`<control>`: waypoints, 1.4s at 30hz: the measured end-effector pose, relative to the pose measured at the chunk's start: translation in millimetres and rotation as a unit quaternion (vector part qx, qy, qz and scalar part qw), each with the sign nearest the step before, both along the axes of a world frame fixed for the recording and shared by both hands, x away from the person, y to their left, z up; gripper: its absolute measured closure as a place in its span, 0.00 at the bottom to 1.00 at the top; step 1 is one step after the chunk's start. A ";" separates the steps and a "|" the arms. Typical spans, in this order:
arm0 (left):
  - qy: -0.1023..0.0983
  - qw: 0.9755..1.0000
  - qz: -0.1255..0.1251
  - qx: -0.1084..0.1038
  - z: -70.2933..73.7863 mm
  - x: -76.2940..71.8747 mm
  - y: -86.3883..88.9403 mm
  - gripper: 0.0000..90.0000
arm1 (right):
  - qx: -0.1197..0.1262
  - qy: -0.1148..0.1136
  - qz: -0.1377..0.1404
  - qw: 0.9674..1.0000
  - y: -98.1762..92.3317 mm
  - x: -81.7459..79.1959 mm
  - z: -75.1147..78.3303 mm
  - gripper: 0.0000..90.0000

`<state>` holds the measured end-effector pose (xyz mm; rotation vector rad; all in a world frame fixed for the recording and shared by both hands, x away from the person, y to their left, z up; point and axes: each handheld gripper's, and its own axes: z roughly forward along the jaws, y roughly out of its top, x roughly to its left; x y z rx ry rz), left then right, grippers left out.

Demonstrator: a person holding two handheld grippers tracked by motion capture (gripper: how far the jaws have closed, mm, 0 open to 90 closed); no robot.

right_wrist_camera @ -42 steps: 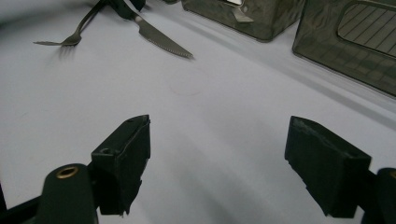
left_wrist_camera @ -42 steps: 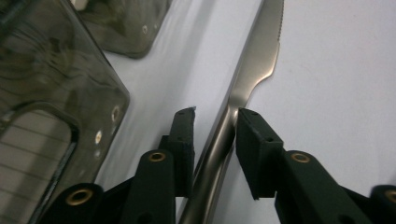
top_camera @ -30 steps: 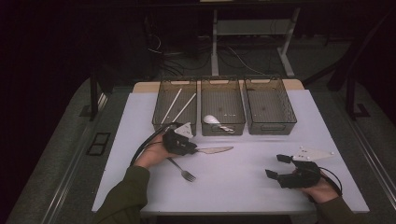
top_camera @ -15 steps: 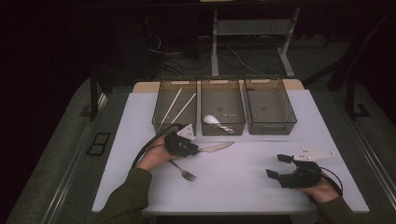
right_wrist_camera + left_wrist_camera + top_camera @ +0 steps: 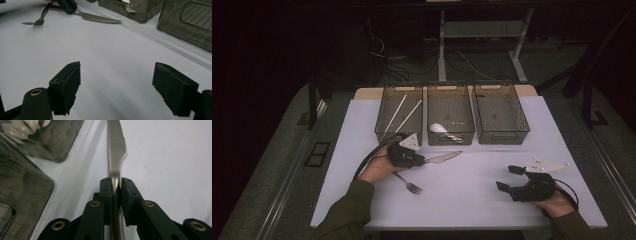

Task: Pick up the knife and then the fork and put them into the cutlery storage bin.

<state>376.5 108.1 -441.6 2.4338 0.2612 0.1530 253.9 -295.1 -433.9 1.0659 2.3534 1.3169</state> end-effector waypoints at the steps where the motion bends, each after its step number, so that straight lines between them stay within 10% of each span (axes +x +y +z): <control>1: -0.004 1.000 -0.003 0.005 1.1 -0.3 -0.6 0.88 | 0.001 0.000 0.000 1.000 -0.3 0.0 0.1 0.25; 14: -0.009 0.999 -0.015 -0.045 19.9 -9.0 -2.8 0.87 | 0.002 -0.001 -0.002 1.000 -0.3 0.1 0.3 0.25; 26: 0.006 0.991 -0.009 -0.134 35.2 -16.0 -7.5 0.87 | 0.007 -0.003 0.001 1.000 2.4 0.7 2.6 0.25; 31: 0.020 0.986 0.010 -0.166 38.7 -17.2 -9.9 0.87 | 0.009 -0.005 0.002 1.000 3.8 1.7 5.5 0.25; 42: -0.003 0.983 0.077 -0.169 48.2 -31.3 -31.1 0.87 | 0.049 0.001 -0.001 0.999 12.3 14.3 31.4 0.27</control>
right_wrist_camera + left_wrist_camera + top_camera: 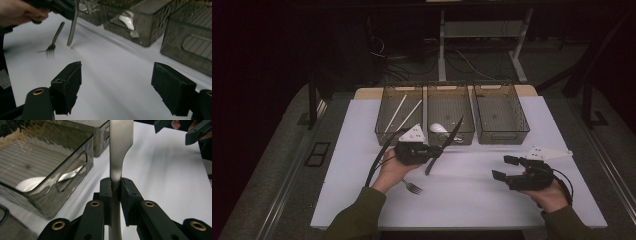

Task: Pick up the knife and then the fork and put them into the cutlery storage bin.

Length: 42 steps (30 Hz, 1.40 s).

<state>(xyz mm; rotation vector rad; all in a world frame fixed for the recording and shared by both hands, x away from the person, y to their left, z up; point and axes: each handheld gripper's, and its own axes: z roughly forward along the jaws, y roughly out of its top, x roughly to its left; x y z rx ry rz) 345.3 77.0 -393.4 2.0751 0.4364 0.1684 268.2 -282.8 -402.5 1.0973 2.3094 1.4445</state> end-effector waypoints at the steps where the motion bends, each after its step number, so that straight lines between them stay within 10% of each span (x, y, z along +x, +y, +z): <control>1: -0.002 1.000 0.005 -0.001 1.2 -1.7 -2.4 0.87 | 0.004 -0.002 0.002 1.000 2.3 1.6 2.5 0.31; 16: -0.036 0.998 0.049 -0.004 5.6 -23.9 -46.5 0.87 | 0.067 -0.013 0.035 0.997 58.5 39.9 31.0 0.55; 26: -0.030 0.998 0.050 -0.020 3.6 -19.1 -54.2 0.87 | 0.117 0.009 0.040 0.992 68.7 64.2 30.8 0.98; 28: -0.032 0.998 0.050 -0.027 4.6 -20.1 -51.3 0.87 | 0.096 0.000 0.036 0.995 72.0 64.9 34.2 0.98; 42: -0.007 0.999 0.048 -0.019 2.9 -31.4 6.7 0.49 | 0.052 -0.048 -0.062 0.996 3.1 96.6 92.0 0.98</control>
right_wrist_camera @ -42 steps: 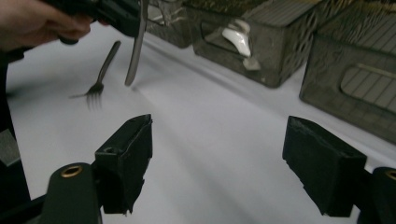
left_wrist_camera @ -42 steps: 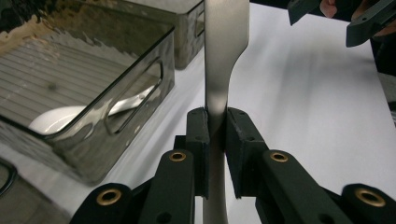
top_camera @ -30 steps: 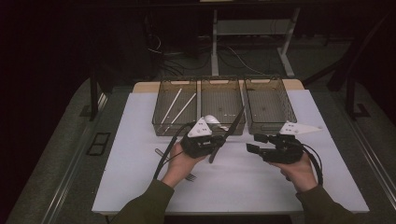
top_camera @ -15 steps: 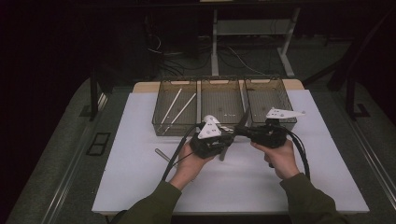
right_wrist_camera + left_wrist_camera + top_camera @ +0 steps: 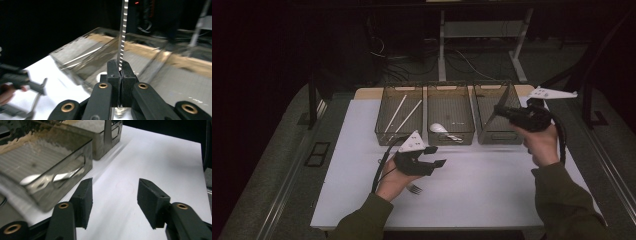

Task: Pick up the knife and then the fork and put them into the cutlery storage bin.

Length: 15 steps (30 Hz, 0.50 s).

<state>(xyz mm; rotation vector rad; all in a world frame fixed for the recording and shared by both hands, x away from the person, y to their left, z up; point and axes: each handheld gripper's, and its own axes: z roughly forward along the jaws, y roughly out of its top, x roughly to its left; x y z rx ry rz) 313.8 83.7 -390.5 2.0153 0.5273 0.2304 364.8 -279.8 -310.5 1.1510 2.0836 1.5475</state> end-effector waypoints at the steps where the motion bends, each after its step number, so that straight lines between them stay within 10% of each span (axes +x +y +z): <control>1: 0.006 1.000 0.005 -0.004 -1.1 -1.1 3.8 0.48 | -0.002 -0.002 -0.007 1.000 -5.3 3.2 5.2 0.98; 7: 0.019 1.000 0.013 -0.009 -5.9 -6.3 31.4 0.39 | -0.050 -0.014 -0.056 0.997 -30.3 28.7 31.7 0.98; 15: 0.039 0.999 0.022 -0.004 -15.3 -15.5 64.9 0.31 | -0.148 0.047 -0.091 0.984 -43.6 67.9 21.2 0.99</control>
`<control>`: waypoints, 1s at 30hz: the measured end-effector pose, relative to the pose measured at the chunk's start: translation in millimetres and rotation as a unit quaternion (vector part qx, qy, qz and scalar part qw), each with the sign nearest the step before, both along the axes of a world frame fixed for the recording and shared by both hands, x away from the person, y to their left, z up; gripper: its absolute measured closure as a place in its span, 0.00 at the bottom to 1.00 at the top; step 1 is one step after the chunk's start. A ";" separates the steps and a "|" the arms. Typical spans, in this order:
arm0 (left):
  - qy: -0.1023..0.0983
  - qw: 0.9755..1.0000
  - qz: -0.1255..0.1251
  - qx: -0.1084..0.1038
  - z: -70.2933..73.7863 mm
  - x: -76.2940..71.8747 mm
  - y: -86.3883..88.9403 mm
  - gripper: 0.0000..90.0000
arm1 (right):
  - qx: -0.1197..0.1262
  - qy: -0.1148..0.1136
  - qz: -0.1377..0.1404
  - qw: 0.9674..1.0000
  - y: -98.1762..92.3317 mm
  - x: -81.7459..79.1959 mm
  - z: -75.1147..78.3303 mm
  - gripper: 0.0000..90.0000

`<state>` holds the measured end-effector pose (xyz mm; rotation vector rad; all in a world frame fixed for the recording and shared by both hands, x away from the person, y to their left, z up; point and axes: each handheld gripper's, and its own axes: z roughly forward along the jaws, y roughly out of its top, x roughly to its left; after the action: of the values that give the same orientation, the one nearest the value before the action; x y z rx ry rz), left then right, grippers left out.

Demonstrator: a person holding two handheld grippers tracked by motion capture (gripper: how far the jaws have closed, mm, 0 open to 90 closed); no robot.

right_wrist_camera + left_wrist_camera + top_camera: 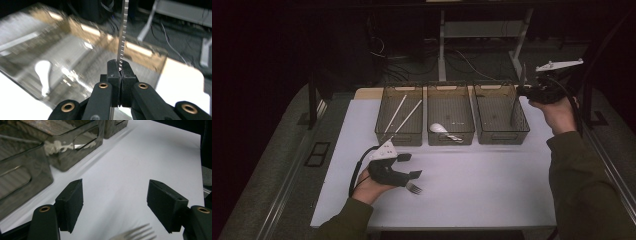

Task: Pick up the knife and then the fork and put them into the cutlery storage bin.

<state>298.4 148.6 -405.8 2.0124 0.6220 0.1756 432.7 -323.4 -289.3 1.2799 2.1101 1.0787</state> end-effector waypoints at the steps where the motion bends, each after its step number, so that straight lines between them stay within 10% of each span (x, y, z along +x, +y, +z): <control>1: 0.001 1.000 0.002 -0.002 -0.4 -0.6 2.9 0.31 | -0.011 0.010 -0.003 1.000 -1.1 3.8 -3.2 0.99; 8: 0.010 1.000 0.004 -0.001 -4.2 -0.1 10.9 0.31 | -0.051 0.095 0.001 0.994 1.3 29.9 -33.6 0.99; 20: 0.015 1.000 0.001 0.001 -6.9 1.6 11.7 0.30 | -0.024 0.110 -0.020 0.993 19.2 64.2 -83.8 0.86; 30: -0.002 0.999 0.007 0.035 -6.6 6.4 23.5 0.43 | 0.054 0.043 0.013 0.998 11.8 21.7 -75.2 0.52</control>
<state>304.7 172.2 -412.3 2.0755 0.6354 0.2132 454.4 -311.6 -364.5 1.3763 2.1630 1.1813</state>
